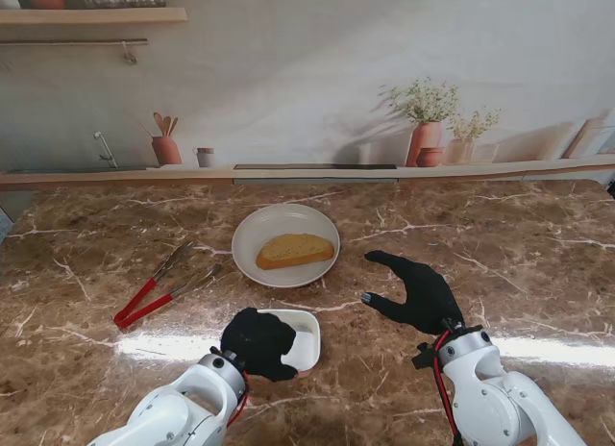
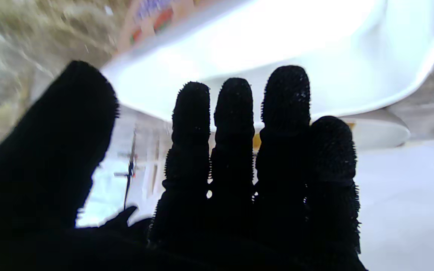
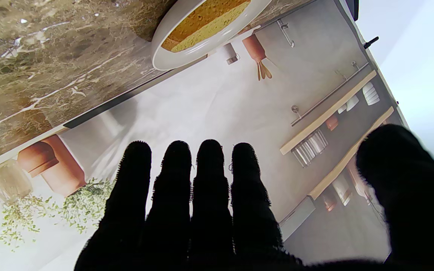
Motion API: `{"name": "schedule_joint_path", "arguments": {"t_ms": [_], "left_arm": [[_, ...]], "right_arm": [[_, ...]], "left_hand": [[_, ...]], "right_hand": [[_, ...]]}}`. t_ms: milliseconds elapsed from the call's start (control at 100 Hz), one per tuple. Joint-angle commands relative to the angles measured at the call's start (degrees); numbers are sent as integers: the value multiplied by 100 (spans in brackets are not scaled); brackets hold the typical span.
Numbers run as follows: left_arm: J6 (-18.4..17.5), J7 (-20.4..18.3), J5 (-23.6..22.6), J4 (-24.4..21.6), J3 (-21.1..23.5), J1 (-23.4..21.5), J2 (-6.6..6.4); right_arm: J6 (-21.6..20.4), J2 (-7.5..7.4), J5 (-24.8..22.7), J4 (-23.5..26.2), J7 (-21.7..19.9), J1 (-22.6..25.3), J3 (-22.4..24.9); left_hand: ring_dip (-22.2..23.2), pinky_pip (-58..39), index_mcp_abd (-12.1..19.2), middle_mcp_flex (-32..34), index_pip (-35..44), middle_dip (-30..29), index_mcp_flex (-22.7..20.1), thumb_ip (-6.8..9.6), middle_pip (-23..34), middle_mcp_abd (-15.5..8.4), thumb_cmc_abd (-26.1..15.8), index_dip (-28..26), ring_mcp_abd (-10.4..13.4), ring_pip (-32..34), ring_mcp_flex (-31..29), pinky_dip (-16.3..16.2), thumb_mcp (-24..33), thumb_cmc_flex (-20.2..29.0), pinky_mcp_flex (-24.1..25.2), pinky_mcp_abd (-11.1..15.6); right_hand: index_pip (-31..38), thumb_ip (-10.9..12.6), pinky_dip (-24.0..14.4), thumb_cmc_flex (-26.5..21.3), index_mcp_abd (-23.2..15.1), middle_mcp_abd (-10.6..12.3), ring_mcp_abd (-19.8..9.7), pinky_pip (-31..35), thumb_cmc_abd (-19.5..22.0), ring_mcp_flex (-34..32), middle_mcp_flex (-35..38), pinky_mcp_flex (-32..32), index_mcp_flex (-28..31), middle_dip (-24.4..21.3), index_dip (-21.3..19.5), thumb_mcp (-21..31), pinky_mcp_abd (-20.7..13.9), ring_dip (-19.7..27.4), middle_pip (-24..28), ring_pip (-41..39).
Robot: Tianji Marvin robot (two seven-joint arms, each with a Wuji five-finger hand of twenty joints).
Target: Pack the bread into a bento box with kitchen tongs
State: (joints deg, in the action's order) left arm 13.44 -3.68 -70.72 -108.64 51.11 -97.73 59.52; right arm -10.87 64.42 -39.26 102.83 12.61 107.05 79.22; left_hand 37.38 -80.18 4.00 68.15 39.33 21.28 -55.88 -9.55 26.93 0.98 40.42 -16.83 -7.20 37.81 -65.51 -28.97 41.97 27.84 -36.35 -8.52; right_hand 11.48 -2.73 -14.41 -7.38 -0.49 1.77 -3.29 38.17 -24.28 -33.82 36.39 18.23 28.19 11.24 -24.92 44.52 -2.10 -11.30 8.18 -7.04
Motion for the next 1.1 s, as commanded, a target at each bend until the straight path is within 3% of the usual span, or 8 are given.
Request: {"name": "schedule_joint_path", "arguments": {"t_ms": [0, 150, 240, 410, 480, 780, 930, 1090], "left_arm": [[23, 142, -2, -243, 159, -234, 38], [7, 738, 138, -626, 864, -716, 145], [-18, 977, 337, -742, 1317, -919, 209], [110, 962, 488, -907, 2160, -1290, 270], [185, 1018, 481, -867, 2440, -1404, 291], [566, 1157, 1087, -346, 3247, -1554, 391], [670, 968, 1423, -19, 3498, -1470, 400], [786, 726, 1833, 401, 3523, -1153, 390]], "right_arm": [[35, 18, 17, -26, -61, 60, 21], [27, 18, -3, 6, -58, 69, 52], [23, 18, -14, 11, -47, 62, 48], [56, 13, -14, -3, -76, 39, 6], [77, 7, -10, -14, -104, 23, -19], [150, -12, -9, -35, -212, -80, -139], [200, -18, 3, -82, -251, -140, -226], [230, -24, 14, -136, -282, -212, -291]], "left_hand": [[-17, -9, -89, -122, -79, -54, 48, 151, 91, 94, 22, -106, 23, -122, 115, 5, -227, -156, 131, 237], [-1, 253, -51, -466, -215, -49, 300, 184, -4, 49, -77, -173, -30, -303, 473, -3, -431, -169, 471, 167], [157, 1058, -215, -1374, -806, -25, 892, 230, -338, 89, -156, -200, -250, -874, 1468, -289, -635, -87, 1452, -32], [58, 2153, -207, -2661, -1318, -106, 1486, 313, -709, 33, -359, -117, -298, -1517, 2901, -580, -1006, 19, 2734, -121], [-137, 2793, -266, -3658, -1860, -263, 1956, 338, -994, -51, -484, 142, -196, -1873, 3646, -615, -1208, 14, 3222, 94], [-642, 3783, -1102, -4864, -2680, -261, 3099, 346, -998, 210, -521, 566, 97, -2419, 4812, -220, -1741, -46, 3798, 823], [-801, 4453, -1250, -5358, -2887, -197, 3523, 344, -1023, 246, -475, 538, 164, -2585, 5266, 129, -1847, -44, 3860, 928], [-852, 4769, -1312, -5698, -2957, -159, 3847, 343, -1105, 241, -445, 433, 184, -2681, 5526, 179, -1836, -43, 3887, 898]], "right_hand": [[-10, 125, -48, -105, -64, 73, -13, 61, 95, -113, 9, 3, 8, 70, 55, 31, -28, -85, -15, -16], [-11, 124, -48, -101, -70, 79, -22, 59, 97, -114, 3, 1, 5, 67, 57, 28, -31, -84, -18, -14], [-12, 125, -49, -103, -63, 75, -21, 62, 97, -116, 4, 6, 2, 66, 58, 31, -30, -83, -17, -15], [-19, 126, -49, -106, -63, 70, -22, 61, 98, -111, 5, 4, -11, 65, 62, 35, -29, -82, -16, -13], [-20, 125, -49, -104, -59, 69, -24, 60, 98, -107, 4, 3, -10, 64, 63, 33, -34, -81, -16, -11], [-22, 126, -49, -101, -64, 69, -29, 57, 103, -103, -14, -2, -21, 62, 63, 32, -38, -79, -21, -10], [-21, 126, -50, -99, -54, 69, -24, 55, 92, -105, -5, 0, -20, 63, 62, 31, -37, -79, -14, -11], [-22, 127, -50, -94, -66, 76, -31, 53, 99, -99, -11, -2, -26, 63, 62, 34, -38, -78, -14, -10]]}}
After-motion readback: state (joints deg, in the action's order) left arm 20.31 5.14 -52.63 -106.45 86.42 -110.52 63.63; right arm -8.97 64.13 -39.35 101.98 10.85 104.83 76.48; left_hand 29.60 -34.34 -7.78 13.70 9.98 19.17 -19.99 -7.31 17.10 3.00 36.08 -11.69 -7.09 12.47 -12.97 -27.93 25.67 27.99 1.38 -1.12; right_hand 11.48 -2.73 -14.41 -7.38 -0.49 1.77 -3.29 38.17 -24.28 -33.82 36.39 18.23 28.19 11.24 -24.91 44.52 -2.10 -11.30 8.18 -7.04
